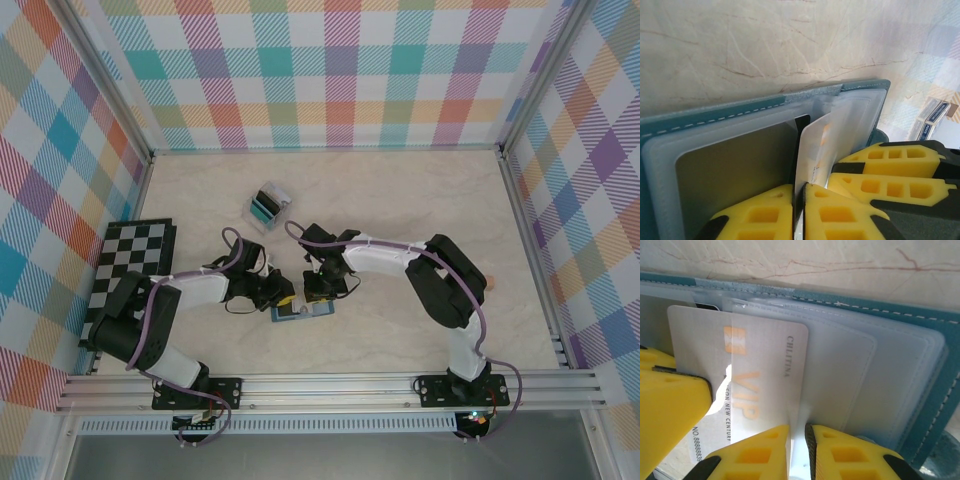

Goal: Take the credit cards out of the card holder

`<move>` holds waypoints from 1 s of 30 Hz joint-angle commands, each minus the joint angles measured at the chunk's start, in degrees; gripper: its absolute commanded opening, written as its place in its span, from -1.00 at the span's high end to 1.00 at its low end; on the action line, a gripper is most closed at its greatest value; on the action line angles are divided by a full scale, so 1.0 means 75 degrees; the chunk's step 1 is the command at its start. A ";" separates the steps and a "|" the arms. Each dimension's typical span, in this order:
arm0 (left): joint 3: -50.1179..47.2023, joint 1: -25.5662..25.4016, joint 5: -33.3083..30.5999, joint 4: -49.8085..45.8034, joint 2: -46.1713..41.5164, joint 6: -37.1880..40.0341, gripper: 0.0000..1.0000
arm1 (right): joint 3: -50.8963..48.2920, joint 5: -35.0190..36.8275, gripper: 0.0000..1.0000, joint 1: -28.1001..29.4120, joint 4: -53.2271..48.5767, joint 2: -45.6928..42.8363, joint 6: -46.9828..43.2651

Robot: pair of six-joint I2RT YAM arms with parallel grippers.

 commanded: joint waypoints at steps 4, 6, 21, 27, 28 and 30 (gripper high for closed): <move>0.0342 0.0047 -0.1096 -0.1678 -0.0691 0.0470 0.88 | -0.0073 0.0584 0.61 -0.0016 -0.0445 0.0023 0.0143; 0.0526 0.0047 -0.1499 -0.2552 -0.0995 0.0656 0.89 | -0.0125 0.0676 0.61 -0.0030 -0.0465 -0.0100 0.0216; 0.2028 0.0175 -0.1509 -0.3522 -0.2944 0.0468 0.93 | -0.1090 -0.0779 0.00 -0.0545 0.1463 -0.3198 0.0368; 0.2525 0.0213 -0.0588 -0.2244 -0.2893 -0.0448 0.94 | -0.2173 -0.2427 -0.43 -0.1638 0.3246 -0.4173 0.1513; 0.2545 0.0211 -0.0469 -0.1941 -0.2884 -0.0656 0.94 | -0.2279 -0.2729 -0.48 -0.1790 0.3580 -0.4201 0.1761; 0.2531 0.0213 -0.0274 -0.1316 -0.2851 -0.1028 0.94 | -0.2373 -0.3203 -0.56 -0.1955 0.4071 -0.4185 0.2148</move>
